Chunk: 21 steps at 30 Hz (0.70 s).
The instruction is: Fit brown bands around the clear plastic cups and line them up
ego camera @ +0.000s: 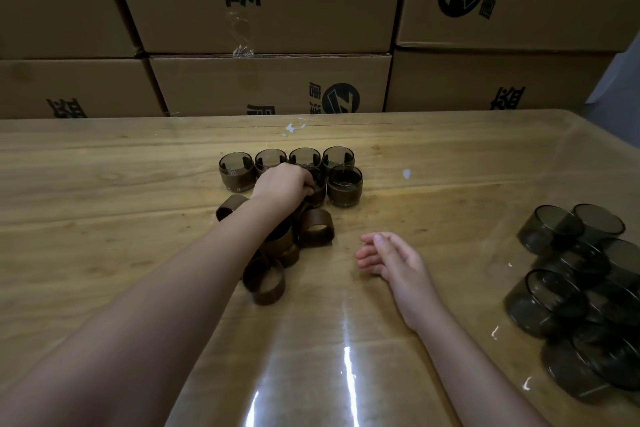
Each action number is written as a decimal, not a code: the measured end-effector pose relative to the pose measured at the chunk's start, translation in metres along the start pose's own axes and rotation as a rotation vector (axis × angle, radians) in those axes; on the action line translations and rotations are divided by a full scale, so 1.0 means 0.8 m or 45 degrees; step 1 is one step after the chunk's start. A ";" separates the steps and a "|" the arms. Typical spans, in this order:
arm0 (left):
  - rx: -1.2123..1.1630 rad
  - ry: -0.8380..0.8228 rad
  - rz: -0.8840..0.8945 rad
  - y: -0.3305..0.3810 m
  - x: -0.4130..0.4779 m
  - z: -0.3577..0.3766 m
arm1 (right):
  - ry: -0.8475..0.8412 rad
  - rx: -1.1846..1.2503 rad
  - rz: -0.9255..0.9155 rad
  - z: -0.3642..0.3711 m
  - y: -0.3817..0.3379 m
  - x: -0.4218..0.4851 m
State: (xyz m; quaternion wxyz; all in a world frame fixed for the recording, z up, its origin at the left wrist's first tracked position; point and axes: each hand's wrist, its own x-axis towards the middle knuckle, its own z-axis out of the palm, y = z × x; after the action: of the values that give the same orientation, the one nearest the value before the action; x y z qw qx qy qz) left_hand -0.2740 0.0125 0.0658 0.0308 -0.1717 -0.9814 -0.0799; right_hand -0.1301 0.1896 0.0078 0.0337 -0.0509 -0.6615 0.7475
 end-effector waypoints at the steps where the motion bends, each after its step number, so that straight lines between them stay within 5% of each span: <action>1: -0.016 -0.008 -0.009 0.000 0.001 0.000 | -0.003 -0.008 -0.003 0.000 0.001 0.000; 8: -0.150 -0.038 -0.059 0.003 -0.003 -0.004 | -0.013 -0.079 -0.024 -0.001 0.004 -0.001; 14: -0.274 0.287 -0.114 -0.023 -0.026 -0.029 | -0.003 -0.101 -0.012 -0.003 0.004 -0.002; 21: 0.047 -0.315 -0.163 -0.045 -0.037 -0.015 | -0.009 -0.111 0.000 -0.002 0.001 -0.006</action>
State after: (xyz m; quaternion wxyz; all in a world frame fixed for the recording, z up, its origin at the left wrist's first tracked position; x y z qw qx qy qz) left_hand -0.2581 -0.0324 0.0694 -0.0923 -0.1166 -0.9880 -0.0420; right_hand -0.1255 0.1906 0.0066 0.0292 -0.0496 -0.6935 0.7181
